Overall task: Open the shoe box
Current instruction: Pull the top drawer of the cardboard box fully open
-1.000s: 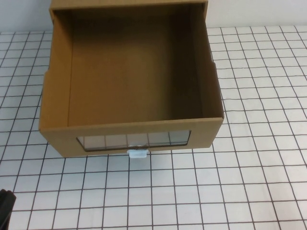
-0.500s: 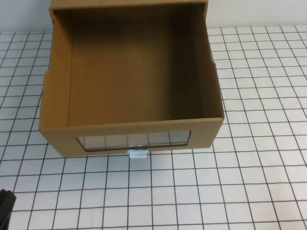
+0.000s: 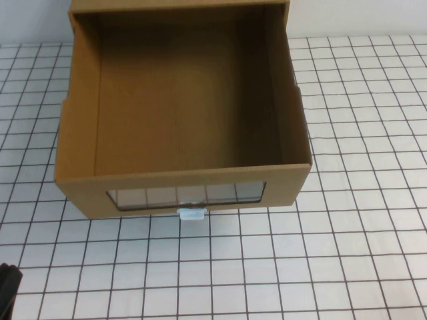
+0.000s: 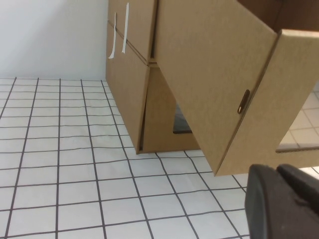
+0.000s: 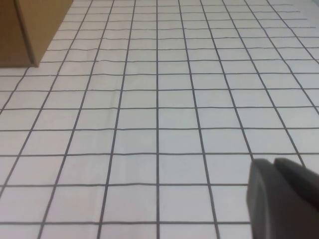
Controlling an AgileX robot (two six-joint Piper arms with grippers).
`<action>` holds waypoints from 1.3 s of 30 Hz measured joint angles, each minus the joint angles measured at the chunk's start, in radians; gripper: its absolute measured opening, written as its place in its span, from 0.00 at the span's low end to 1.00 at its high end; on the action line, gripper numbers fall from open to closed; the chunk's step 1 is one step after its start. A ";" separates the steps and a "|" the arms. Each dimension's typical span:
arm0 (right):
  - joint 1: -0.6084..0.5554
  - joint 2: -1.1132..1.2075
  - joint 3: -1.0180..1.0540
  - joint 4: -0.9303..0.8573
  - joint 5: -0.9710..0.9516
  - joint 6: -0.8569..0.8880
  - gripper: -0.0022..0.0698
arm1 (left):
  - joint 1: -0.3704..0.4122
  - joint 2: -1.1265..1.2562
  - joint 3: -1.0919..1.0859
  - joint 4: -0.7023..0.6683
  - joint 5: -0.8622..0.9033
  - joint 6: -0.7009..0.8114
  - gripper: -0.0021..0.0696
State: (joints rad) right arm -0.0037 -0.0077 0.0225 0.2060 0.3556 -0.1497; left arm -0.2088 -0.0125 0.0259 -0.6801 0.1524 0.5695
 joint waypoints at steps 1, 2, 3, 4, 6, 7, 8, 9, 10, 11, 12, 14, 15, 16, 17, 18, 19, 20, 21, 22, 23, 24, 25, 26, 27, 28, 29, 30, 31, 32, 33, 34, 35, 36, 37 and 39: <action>0.000 0.000 0.000 0.000 0.000 0.000 0.01 | 0.000 0.000 0.000 0.000 0.000 0.000 0.02; 0.000 0.000 0.000 0.000 0.001 0.000 0.01 | 0.000 0.000 0.000 0.000 0.000 0.000 0.02; 0.000 0.000 0.000 0.000 0.001 0.000 0.01 | 0.000 0.000 0.000 0.000 0.000 0.000 0.02; 0.000 0.000 0.000 0.000 0.001 0.000 0.01 | 0.000 0.000 0.000 0.000 0.000 0.000 0.02; 0.000 0.000 0.000 0.000 0.001 0.000 0.01 | 0.000 0.000 0.000 0.000 0.000 0.000 0.02; 0.000 0.000 0.000 0.000 0.001 0.000 0.01 | 0.000 0.000 0.000 0.000 0.000 0.000 0.02; 0.000 0.000 0.000 0.000 0.001 0.000 0.01 | 0.000 0.000 0.000 0.000 0.000 0.000 0.02; 0.000 0.000 0.000 0.000 0.001 0.000 0.01 | 0.000 0.000 0.000 0.000 0.000 0.000 0.02; 0.000 0.000 0.000 0.000 0.001 0.000 0.01 | 0.000 0.000 0.000 0.000 0.000 0.000 0.02; 0.000 0.000 0.000 0.000 0.001 0.000 0.01 | 0.000 0.000 0.000 0.000 0.000 0.000 0.02; 0.000 0.000 0.000 0.000 0.001 0.000 0.01 | 0.000 0.000 0.000 0.000 0.000 0.000 0.02; 0.000 0.000 0.000 -0.002 0.001 0.000 0.01 | 0.000 0.000 0.000 0.000 0.000 0.000 0.02; 0.000 0.000 0.000 -0.002 0.001 0.000 0.01 | 0.000 0.000 0.000 0.000 0.000 0.000 0.02; 0.000 0.000 0.000 -0.002 0.001 0.000 0.01 | 0.000 0.000 0.000 0.000 0.000 0.000 0.02; 0.000 0.000 0.000 -0.002 0.001 0.000 0.01 | 0.000 0.000 0.000 0.000 0.000 0.000 0.02; 0.000 0.000 0.000 -0.002 0.001 0.000 0.01 | 0.000 0.000 0.000 0.000 -0.002 0.000 0.02; 0.000 0.000 0.000 -0.002 0.001 0.000 0.01 | 0.000 0.000 0.000 0.000 -0.004 0.000 0.02; 0.000 0.000 0.000 -0.002 0.001 0.000 0.01 | 0.000 0.000 0.000 0.010 -0.007 0.000 0.02; 0.000 0.000 0.000 -0.002 0.001 0.000 0.01 | 0.000 0.000 0.000 0.037 -0.009 -0.003 0.02; 0.000 0.000 0.000 -0.002 0.001 0.000 0.01 | 0.000 0.000 0.000 0.088 -0.009 -0.029 0.02; 0.000 0.000 0.000 -0.002 0.001 0.000 0.01 | 0.000 0.000 0.000 0.167 -0.009 -0.078 0.02; 0.000 0.000 0.000 -0.003 0.001 0.000 0.01 | 0.003 0.000 0.000 0.266 -0.009 -0.151 0.02; 0.000 0.000 0.000 -0.003 0.001 0.000 0.01 | 0.011 0.000 0.000 0.375 -0.005 -0.242 0.02; 0.000 0.000 0.000 -0.003 0.001 0.000 0.01 | 0.021 0.000 0.000 0.463 0.001 -0.324 0.02; 0.000 0.000 0.000 -0.003 0.001 0.000 0.01 | 0.037 0.000 0.000 0.566 0.011 -0.428 0.02; 0.000 0.000 0.000 -0.003 0.001 0.000 0.01 | 0.053 0.000 0.000 0.653 0.027 -0.521 0.02; 0.000 0.000 0.000 -0.003 0.001 0.000 0.01 | 0.064 0.000 0.000 0.706 0.045 -0.582 0.02; 0.000 0.000 0.000 -0.003 0.001 0.000 0.01 | 0.077 0.000 0.000 0.752 0.073 -0.635 0.02; 0.000 0.000 0.000 -0.003 0.001 0.000 0.01 | 0.085 0.000 0.000 0.780 0.109 -0.668 0.02; 0.000 0.000 0.000 -0.003 0.001 0.000 0.01 | 0.090 0.000 0.000 0.799 0.136 -0.685 0.02; 0.000 0.000 0.000 -0.003 0.001 0.000 0.01 | 0.092 0.000 0.000 0.811 0.172 -0.695 0.02; 0.000 0.000 0.000 -0.003 0.001 0.000 0.01 | 0.093 0.000 0.000 0.816 0.200 -0.700 0.02; 0.000 -0.002 0.000 -0.003 0.001 0.000 0.01 | 0.093 0.000 0.001 0.821 0.216 -0.702 0.02; 0.000 -0.002 0.000 -0.003 0.001 0.000 0.01 | 0.095 0.000 0.001 0.823 0.225 -0.704 0.02; 0.000 -0.002 0.000 -0.003 0.001 0.000 0.01 | 0.096 0.000 0.001 0.825 0.230 -0.706 0.02; 0.000 -0.002 0.000 -0.003 0.001 0.000 0.01 | 0.097 0.000 0.001 0.827 0.233 -0.706 0.02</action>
State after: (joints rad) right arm -0.0037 -0.0093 0.0225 0.2034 0.3563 -0.1497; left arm -0.1115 -0.0125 0.0272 0.1469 0.3859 -0.1361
